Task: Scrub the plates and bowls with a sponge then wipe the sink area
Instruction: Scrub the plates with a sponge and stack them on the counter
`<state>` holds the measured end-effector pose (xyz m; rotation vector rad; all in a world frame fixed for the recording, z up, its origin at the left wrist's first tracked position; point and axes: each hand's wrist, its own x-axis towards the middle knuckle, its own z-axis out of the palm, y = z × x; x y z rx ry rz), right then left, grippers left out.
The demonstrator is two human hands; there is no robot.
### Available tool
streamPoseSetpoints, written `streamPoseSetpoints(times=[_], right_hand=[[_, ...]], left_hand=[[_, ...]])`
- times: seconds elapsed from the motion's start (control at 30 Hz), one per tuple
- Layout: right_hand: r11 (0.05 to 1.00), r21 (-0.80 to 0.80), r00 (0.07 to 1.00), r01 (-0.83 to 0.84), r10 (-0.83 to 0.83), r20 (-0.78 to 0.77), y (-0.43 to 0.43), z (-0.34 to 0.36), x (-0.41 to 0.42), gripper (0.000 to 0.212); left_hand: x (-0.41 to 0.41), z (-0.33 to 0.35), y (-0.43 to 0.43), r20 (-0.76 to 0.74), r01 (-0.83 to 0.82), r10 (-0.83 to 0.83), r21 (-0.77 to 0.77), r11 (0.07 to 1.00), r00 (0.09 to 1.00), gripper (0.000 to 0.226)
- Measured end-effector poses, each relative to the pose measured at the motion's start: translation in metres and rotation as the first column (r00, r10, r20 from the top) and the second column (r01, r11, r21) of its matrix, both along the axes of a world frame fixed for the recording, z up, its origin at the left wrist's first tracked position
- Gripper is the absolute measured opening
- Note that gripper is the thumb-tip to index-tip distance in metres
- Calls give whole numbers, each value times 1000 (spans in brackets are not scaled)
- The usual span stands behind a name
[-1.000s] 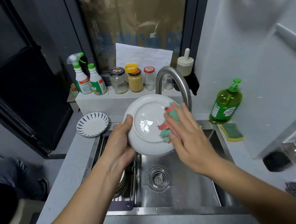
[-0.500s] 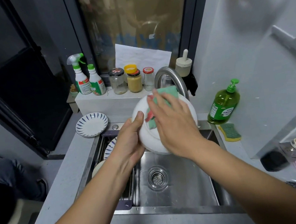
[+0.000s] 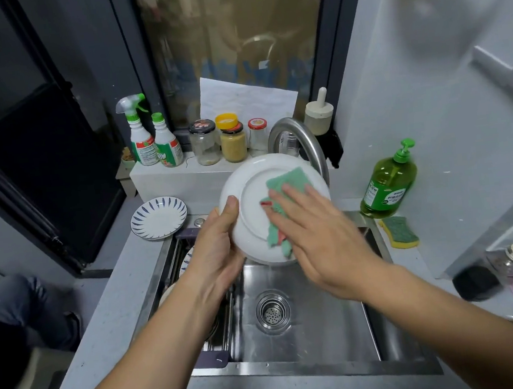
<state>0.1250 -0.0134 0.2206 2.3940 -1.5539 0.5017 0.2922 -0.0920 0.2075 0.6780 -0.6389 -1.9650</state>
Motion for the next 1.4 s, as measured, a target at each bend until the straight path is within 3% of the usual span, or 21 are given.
streamPoseSetpoints(times=[0.1, 0.2, 0.23, 0.3, 0.37, 0.43, 0.5, 0.6, 0.77, 0.87, 0.93, 1.03, 1.17, 1.3, 1.4], right_hand=[[994, 41, 992, -98, 101, -74, -10, -3, 11, 58], [994, -40, 990, 99, -103, -100, -25, 10, -3, 56], [985, -47, 986, 164, -164, -11, -25, 11, -10, 54], [982, -17, 930, 189, -173, 324, -20, 7, -18, 50], [982, 74, 706, 172, -175, 687, -10, 8, -14, 53], [968, 204, 405, 145, -246, 881, -3, 5, -4, 64], [958, 261, 193, 122, -281, 940, -5, -2, 0, 67], [947, 286, 49, 148, -296, 954, -12, -5, 3, 58], [905, 281, 234, 318, -363, 902, -20, -2, 8, 58], [895, 309, 292, 321, -404, 867, -25, 0, 4, 63], [904, 323, 282, 279, -399, 873, -26, 3, 3, 61], [914, 370, 274, 170, -404, 873, -29, 12, -7, 59], [872, 484, 499, -76, -387, 775, -25, 32, -28, 63], [838, 518, 750, -172, -230, 620, -28, 46, -29, 69], [892, 429, 759, -139, -182, 625, -36, 46, -24, 59]], left_hand=[[-7, -8, 2, 21, 17, -17, 16, 1000, 1000, 29], [-6, -6, -1, 9, -24, 24, 12, 1000, 1000, 34], [-5, -5, -3, 23, -31, 31, -6, 1000, 999, 31], [-4, -2, -5, 39, -50, 50, -16, 999, 998, 26], [-3, -2, -8, 38, -60, 61, -13, 998, 997, 24], [-3, -2, -7, 26, -70, 71, -7, 997, 997, 24], [-4, -4, -6, 4, -81, 81, 0, 997, 997, 24], [-9, -6, -2, -30, -81, 82, 24, 996, 996, 26], [-18, -7, 4, -61, -55, 60, 82, 995, 996, 35], [-19, -9, 4, -73, -60, 68, 102, 993, 995, 50], [-16, -13, 4, -73, -52, 59, 98, 994, 996, 58], [-3, -16, 1, -27, 26, -24, 45, 999, 999, 29], [24, -6, -20, 206, 194, -173, -90, 977, 963, 4], [28, 6, -33, 441, 438, -356, -98, 893, 824, 40], [21, 7, -32, 438, 417, -324, -133, 899, 838, 51]])
